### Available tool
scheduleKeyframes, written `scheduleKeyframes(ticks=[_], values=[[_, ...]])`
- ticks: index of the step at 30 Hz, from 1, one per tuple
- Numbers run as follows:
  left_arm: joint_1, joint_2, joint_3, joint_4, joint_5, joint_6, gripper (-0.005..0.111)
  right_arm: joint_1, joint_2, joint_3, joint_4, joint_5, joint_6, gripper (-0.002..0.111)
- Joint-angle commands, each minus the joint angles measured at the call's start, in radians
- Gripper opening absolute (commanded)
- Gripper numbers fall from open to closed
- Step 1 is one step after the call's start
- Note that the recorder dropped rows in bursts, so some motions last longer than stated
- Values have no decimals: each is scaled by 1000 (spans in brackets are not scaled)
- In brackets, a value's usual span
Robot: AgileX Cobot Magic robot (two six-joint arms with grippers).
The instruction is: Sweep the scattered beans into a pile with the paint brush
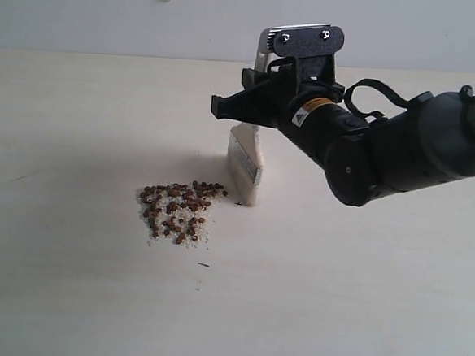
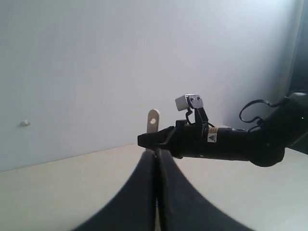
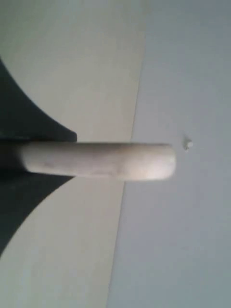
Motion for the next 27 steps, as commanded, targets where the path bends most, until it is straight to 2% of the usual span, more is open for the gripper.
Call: scheduleKeyframes(ticks=[1, 10, 27], values=[[-3, -7, 4, -6, -2, -1, 0, 27, 39, 3, -21, 18, 17, 0], [-3, -7, 4, -6, -2, -1, 0, 84, 55, 3, -12, -43, 25, 0], [-3, -7, 4, -6, -2, -2, 0, 84, 43, 3, -62, -52, 66, 0]])
